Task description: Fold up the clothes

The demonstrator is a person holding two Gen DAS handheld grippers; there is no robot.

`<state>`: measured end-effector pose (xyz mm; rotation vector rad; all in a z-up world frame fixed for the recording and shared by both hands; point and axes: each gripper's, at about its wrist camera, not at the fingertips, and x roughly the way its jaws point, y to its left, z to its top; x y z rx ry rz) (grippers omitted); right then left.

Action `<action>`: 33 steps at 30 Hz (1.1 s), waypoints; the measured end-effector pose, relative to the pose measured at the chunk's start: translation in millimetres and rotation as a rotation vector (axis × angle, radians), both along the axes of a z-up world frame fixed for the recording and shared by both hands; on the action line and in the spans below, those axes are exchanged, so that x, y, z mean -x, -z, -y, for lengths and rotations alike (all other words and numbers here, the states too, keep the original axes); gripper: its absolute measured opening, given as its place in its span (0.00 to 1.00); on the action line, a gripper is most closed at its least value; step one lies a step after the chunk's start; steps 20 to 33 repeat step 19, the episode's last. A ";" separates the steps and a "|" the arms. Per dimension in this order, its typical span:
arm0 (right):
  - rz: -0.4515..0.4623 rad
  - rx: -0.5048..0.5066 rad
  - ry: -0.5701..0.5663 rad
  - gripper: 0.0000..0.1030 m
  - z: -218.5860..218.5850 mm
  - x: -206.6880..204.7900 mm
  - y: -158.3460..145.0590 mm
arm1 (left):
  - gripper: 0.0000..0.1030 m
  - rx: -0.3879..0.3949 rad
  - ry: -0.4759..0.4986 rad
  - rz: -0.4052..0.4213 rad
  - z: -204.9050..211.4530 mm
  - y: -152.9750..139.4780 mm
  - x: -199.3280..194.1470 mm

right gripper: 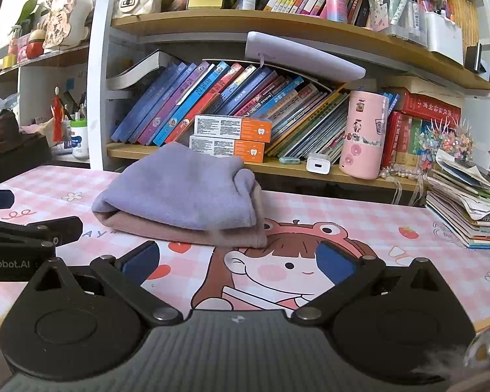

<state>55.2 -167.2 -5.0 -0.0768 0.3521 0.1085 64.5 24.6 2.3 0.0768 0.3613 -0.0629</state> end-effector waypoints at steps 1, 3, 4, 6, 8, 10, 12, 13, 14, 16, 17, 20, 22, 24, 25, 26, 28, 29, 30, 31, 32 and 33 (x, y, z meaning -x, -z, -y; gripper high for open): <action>0.000 -0.001 0.000 1.00 0.1 -0.1 0.1 | 1.00 0.000 0.000 0.000 -0.1 0.0 -0.2; -0.001 -0.001 0.001 1.00 0.0 -0.3 0.1 | 1.00 0.002 0.001 -0.002 -0.4 0.0 -0.7; -0.001 0.000 0.000 1.00 -0.1 0.0 0.1 | 1.00 0.004 0.001 -0.004 -0.5 0.1 -0.6; -0.002 0.000 0.000 1.00 -0.2 -0.1 -0.1 | 1.00 0.008 0.003 -0.008 -0.9 0.1 -1.1; -0.003 0.002 -0.001 1.00 -0.3 -0.2 0.1 | 1.00 0.011 0.001 -0.010 -1.3 0.2 -1.4; -0.004 0.004 -0.002 1.00 -0.3 -0.1 0.3 | 1.00 0.012 -0.004 -0.010 -1.8 0.3 -1.3; -0.005 0.006 -0.003 1.00 -0.6 -0.6 0.3 | 1.00 0.011 -0.003 -0.010 -1.9 0.5 -1.3; -0.006 0.006 -0.002 1.00 -0.8 -0.7 0.4 | 1.00 0.011 -0.002 -0.009 -1.8 0.5 -1.2; -0.007 0.007 -0.002 1.00 -1.0 -0.8 0.4 | 1.00 0.010 -0.001 -0.009 -1.7 0.5 -1.2; -0.010 0.006 -0.001 1.00 -0.7 -1.2 0.5 | 1.00 0.011 0.001 -0.010 -1.9 0.6 -1.2; -0.012 0.005 0.000 1.00 -0.6 -1.5 0.5 | 1.00 0.012 0.002 -0.011 -2.0 0.7 -1.3; -0.015 0.005 0.001 1.00 -0.6 -1.7 0.8 | 1.00 0.010 -0.002 -0.014 -1.9 0.9 -1.7; -0.015 0.005 0.001 1.00 -0.6 -1.7 0.8 | 1.00 0.010 -0.002 -0.014 -1.9 0.9 -1.7; -0.015 0.005 0.001 1.00 -0.6 -1.7 0.8 | 1.00 0.010 -0.002 -0.014 -1.9 0.9 -1.7; -0.015 0.005 0.001 1.00 -0.6 -1.7 0.8 | 1.00 0.010 -0.002 -0.014 -1.9 0.9 -1.7; -0.015 0.005 0.001 1.00 -0.6 -1.7 0.8 | 1.00 0.010 -0.002 -0.014 -1.9 0.9 -1.7; -0.015 0.005 0.001 1.00 -0.6 -1.7 0.8 | 1.00 0.010 -0.002 -0.014 -1.9 0.9 -1.7; -0.015 0.005 0.001 1.00 -0.6 -1.7 0.8 | 1.00 0.010 -0.002 -0.014 -1.9 0.9 -1.7; -0.015 0.005 0.001 1.00 -0.6 -1.7 0.8 | 1.00 0.010 -0.002 -0.014 -1.9 0.9 -1.7; -0.015 0.005 0.001 1.00 -0.6 -1.7 0.8 | 1.00 0.010 -0.002 -0.014 -1.9 0.9 -1.7; -0.015 0.005 0.001 1.00 -0.6 -1.7 0.8 | 1.00 0.010 -0.002 -0.014 -1.9 0.9 -1.7; -0.015 0.005 0.001 1.00 -0.6 -1.7 0.8 | 1.00 0.010 -0.002 -0.014 -1.9 0.9 -1.7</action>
